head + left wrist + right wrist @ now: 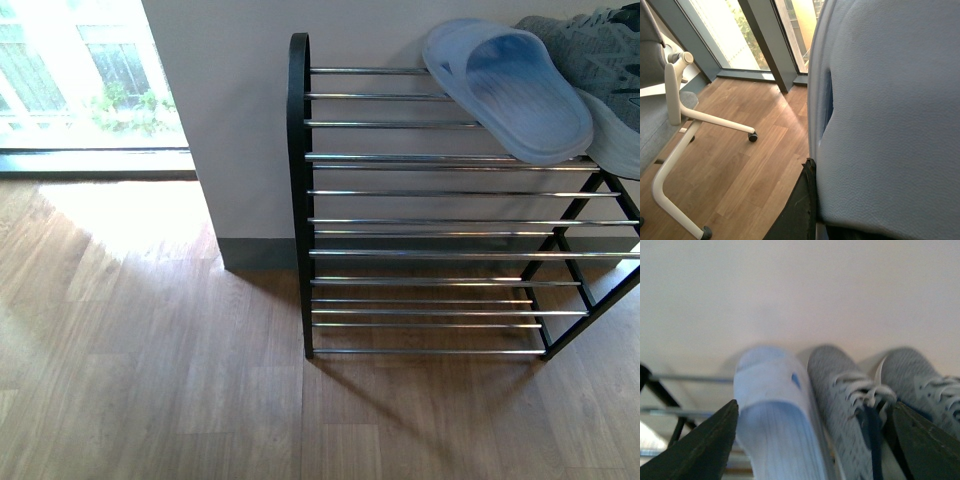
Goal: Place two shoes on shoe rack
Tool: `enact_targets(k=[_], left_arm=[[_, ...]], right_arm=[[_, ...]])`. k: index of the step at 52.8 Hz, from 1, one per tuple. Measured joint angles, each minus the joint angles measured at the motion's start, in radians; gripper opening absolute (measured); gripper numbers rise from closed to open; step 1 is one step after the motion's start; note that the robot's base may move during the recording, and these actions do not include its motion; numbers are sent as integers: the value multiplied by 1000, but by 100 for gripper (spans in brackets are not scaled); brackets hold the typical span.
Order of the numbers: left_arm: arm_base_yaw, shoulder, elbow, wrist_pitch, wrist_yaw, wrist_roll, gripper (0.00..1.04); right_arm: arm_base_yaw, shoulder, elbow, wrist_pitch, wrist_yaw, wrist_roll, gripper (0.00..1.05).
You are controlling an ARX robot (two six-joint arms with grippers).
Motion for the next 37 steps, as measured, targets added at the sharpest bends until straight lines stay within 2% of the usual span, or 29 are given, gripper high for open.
enact_targets(k=[3, 6, 9, 10, 16, 27, 37], left_arm=[[0, 0, 0, 0, 0, 0, 2], [0, 0, 0, 0, 0, 0, 2], [0, 0, 0, 0, 0, 0, 2], [0, 0, 0, 0, 0, 0, 2], [0, 0, 0, 0, 0, 0, 2], [0, 0, 0, 0, 0, 0, 2], [0, 0, 0, 0, 0, 0, 2]], right_arm=[[-7, -10, -95, 175, -10, 1, 76], [-13, -25, -172, 276, -20, 1, 69], [-24, -84, -289, 380, -41, 1, 56], [-25, -89, -295, 384, -42, 1, 55], [-59, -216, -437, 436, -58, 1, 32], [-84, -324, -588, 448, -91, 2, 2], [-110, -463, -712, 442, -112, 4, 1]])
